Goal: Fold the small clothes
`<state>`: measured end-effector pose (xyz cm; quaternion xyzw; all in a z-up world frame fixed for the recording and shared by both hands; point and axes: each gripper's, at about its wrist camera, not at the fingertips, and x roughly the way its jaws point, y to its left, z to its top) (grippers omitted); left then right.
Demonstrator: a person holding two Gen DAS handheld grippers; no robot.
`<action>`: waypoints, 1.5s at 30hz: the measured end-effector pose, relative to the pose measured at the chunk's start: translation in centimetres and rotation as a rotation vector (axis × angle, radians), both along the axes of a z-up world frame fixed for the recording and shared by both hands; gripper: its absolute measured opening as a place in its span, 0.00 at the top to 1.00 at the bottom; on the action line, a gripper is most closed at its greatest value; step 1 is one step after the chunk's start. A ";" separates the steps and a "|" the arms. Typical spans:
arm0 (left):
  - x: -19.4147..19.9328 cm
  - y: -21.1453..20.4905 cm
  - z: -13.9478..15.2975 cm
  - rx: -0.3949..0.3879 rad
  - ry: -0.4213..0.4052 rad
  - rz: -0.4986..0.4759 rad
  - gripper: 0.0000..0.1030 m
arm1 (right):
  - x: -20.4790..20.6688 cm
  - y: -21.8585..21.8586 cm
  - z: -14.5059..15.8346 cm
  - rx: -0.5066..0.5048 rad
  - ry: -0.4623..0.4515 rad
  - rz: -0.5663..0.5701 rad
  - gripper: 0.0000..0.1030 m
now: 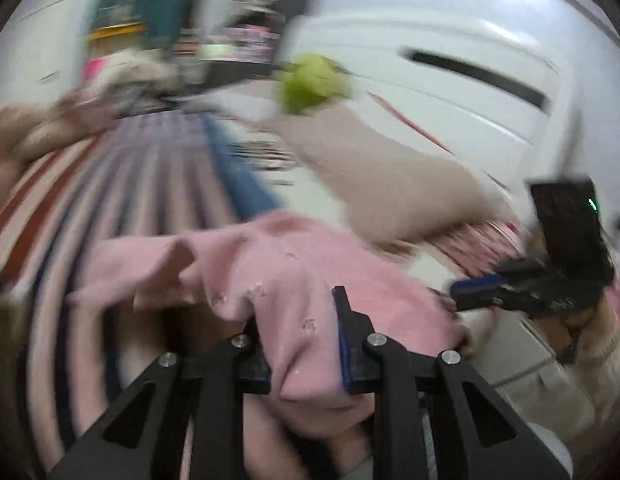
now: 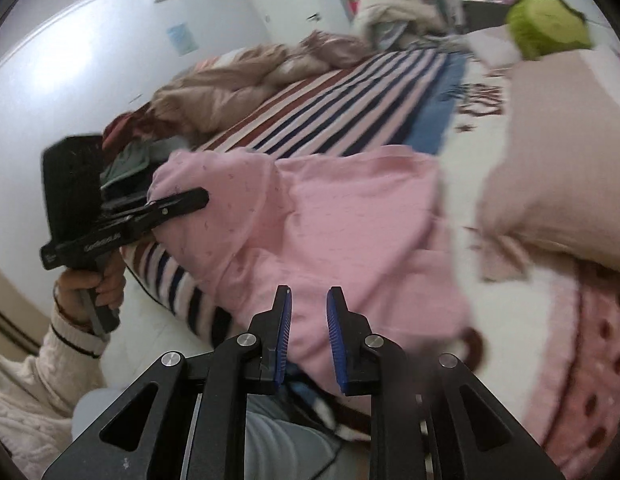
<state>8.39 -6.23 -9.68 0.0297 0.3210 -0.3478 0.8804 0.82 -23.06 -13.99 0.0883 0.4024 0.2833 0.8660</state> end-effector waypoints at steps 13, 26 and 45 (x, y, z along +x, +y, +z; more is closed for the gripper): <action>-0.9 -8.9 -2.7 -0.006 0.202 -0.368 0.29 | -0.9 -5.2 -0.7 0.059 0.012 -0.135 0.66; -1.0 3.8 -3.0 -0.119 0.207 -0.013 0.21 | 2.3 -0.1 -3.5 -0.035 0.093 -0.159 0.36; 2.1 8.9 -5.6 -0.297 0.241 0.075 0.21 | 13.1 6.0 0.2 -0.373 -0.024 -0.106 0.29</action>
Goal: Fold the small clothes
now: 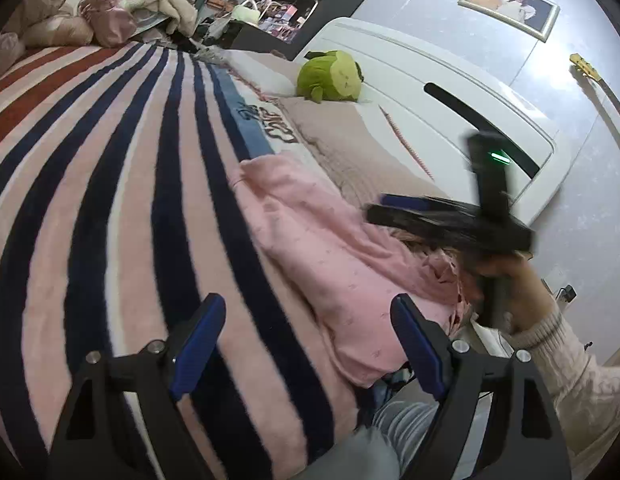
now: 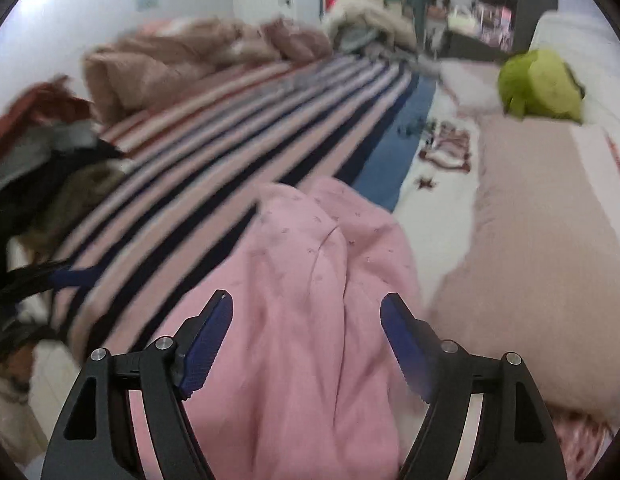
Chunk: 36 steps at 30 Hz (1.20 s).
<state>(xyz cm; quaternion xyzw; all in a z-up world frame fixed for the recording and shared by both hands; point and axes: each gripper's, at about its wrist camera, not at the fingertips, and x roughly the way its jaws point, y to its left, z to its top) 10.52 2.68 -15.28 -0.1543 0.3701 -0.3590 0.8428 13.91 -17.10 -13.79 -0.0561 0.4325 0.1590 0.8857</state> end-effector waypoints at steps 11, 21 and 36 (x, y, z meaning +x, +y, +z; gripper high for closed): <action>1.1 -1.0 -1.0 -0.026 0.041 -0.049 0.21 | 2.6 -3.5 -1.9 -0.010 -0.019 -0.159 0.95; 2.2 -7.9 -1.4 -0.035 0.105 -0.203 0.19 | -2.1 -6.6 -2.0 0.069 0.035 -0.132 0.45; 0.2 -7.1 -2.6 0.001 0.141 -0.270 0.41 | -11.7 -7.7 -5.0 0.280 0.111 -0.056 0.63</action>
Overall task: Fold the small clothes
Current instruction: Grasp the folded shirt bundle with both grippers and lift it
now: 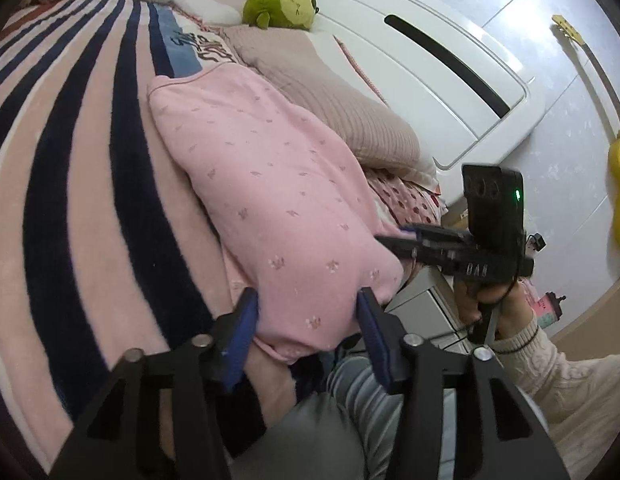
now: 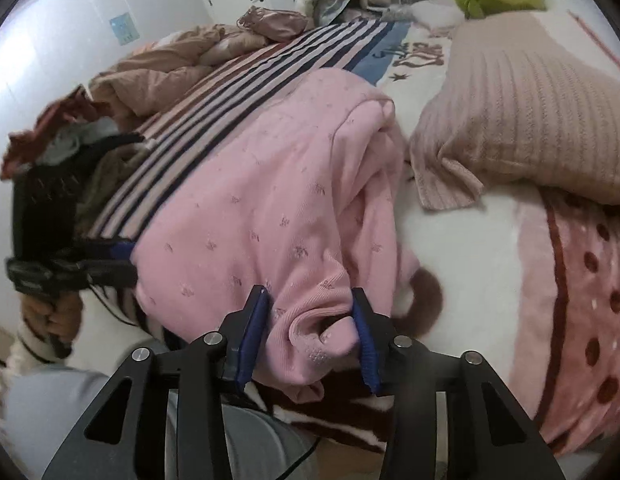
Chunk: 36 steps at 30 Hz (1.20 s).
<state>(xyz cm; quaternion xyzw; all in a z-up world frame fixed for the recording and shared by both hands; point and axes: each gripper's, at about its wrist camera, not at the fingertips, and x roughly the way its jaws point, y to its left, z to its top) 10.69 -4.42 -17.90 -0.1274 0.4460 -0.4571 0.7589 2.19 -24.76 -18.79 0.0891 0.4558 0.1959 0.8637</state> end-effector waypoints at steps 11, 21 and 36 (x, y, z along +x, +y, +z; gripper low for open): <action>2.9 -3.3 -1.8 -0.009 0.092 0.001 0.08 | 10.9 -2.3 -1.5 0.262 0.216 -0.016 0.41; 1.8 -2.1 1.8 0.032 -0.054 0.083 0.51 | 12.3 1.0 -0.9 0.307 0.133 0.003 0.81; 0.0 10.4 21.1 0.148 -0.426 0.230 0.51 | 14.6 13.4 16.0 0.402 -0.204 0.104 0.82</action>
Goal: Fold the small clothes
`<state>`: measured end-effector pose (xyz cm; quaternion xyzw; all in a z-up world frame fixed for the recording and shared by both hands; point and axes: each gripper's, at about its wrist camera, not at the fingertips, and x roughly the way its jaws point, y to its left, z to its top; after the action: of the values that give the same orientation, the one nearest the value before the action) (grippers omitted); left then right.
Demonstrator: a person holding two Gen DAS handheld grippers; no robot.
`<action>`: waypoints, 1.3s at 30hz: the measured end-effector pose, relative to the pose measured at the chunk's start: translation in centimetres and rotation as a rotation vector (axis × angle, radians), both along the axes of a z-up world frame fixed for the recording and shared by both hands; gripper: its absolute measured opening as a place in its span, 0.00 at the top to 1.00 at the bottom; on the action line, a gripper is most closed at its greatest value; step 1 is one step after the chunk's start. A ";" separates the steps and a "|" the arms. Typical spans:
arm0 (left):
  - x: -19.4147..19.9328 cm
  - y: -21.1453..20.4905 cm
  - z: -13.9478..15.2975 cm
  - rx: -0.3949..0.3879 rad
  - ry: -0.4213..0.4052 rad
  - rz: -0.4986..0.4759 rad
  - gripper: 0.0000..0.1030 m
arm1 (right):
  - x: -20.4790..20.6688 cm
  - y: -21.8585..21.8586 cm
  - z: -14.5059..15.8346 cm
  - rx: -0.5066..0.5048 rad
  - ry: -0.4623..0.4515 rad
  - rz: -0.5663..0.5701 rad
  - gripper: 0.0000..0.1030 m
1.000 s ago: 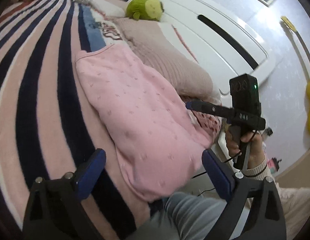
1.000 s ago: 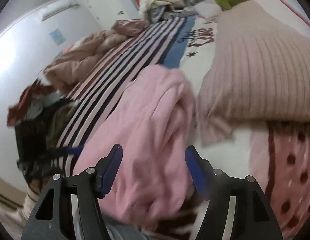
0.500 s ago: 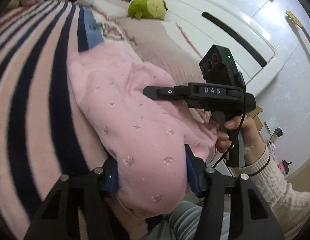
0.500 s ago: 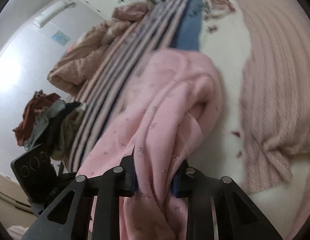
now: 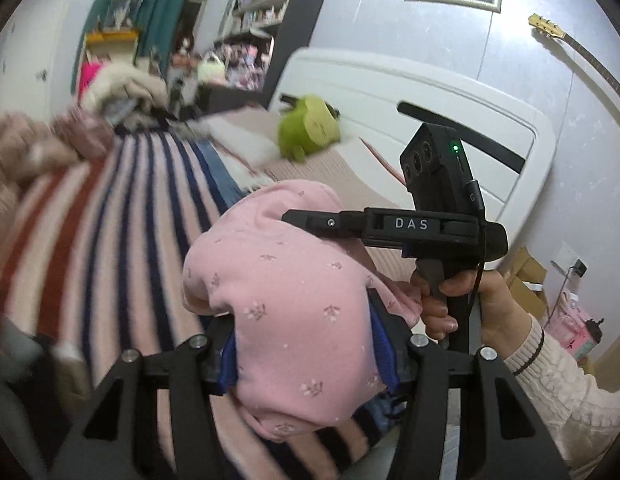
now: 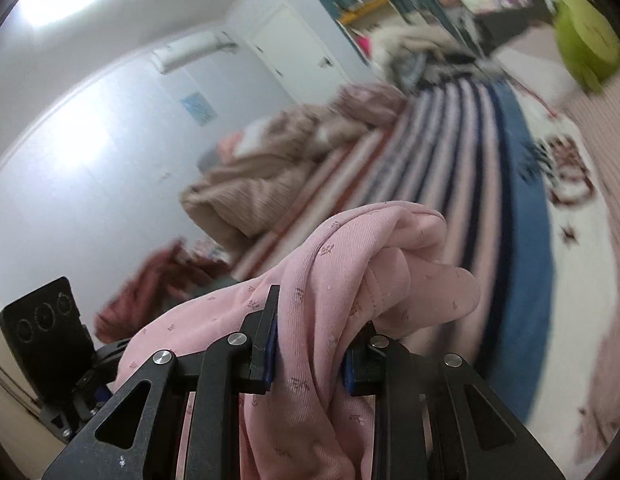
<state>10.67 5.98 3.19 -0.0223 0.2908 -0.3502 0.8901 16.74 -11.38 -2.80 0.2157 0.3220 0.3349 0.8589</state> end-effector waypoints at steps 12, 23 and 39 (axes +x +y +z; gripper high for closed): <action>-5.7 18.3 11.1 0.058 -0.135 0.283 0.51 | 0.8 20.0 13.0 0.021 -0.186 0.164 0.82; -8.3 35.9 4.0 -0.148 0.062 0.514 0.44 | 0.7 38.2 10.1 -0.090 -0.085 0.363 0.77; -7.1 35.5 1.5 -0.162 0.070 0.574 0.14 | 0.6 36.4 7.2 -0.202 -0.081 0.335 0.27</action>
<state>3.60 41.51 4.71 -0.1864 0.2742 -0.1052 0.9375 17.31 25.04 4.38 0.0581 0.3506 0.4473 0.8207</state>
